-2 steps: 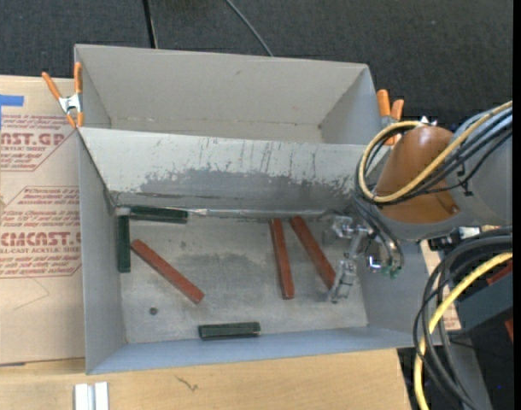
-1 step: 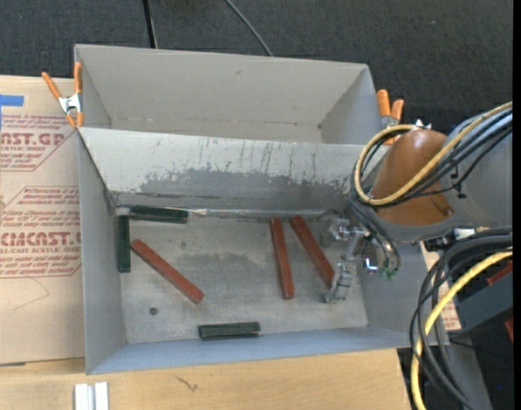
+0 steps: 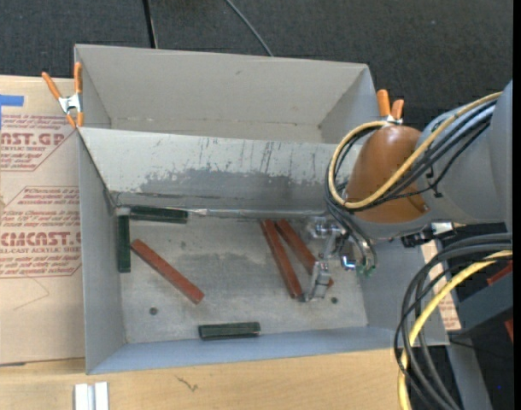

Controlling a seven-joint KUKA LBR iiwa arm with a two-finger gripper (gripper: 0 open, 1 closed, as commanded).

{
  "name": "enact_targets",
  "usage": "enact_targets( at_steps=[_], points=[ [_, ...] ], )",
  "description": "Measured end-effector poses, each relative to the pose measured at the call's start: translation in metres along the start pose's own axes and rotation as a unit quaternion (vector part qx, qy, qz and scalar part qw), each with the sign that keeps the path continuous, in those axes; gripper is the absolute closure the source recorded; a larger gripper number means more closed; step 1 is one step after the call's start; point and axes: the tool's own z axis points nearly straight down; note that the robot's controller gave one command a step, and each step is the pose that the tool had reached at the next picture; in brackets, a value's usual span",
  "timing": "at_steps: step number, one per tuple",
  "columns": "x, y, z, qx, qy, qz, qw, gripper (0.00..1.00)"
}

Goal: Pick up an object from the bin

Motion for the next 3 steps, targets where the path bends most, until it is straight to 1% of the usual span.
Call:
enact_targets(
  at_steps=[1, 2, 3],
  points=[
    [-0.028, 0.01, -0.001, 0.001, -0.0014, 0.049, 0.9988, 1.0],
    [-0.028, 0.01, -0.001, 0.001, -0.0014, 0.049, 0.9988, 1.0],
    [-0.022, 0.016, -0.133, 0.001, -0.0013, 0.054, 0.9985, 1.0]
  ],
)
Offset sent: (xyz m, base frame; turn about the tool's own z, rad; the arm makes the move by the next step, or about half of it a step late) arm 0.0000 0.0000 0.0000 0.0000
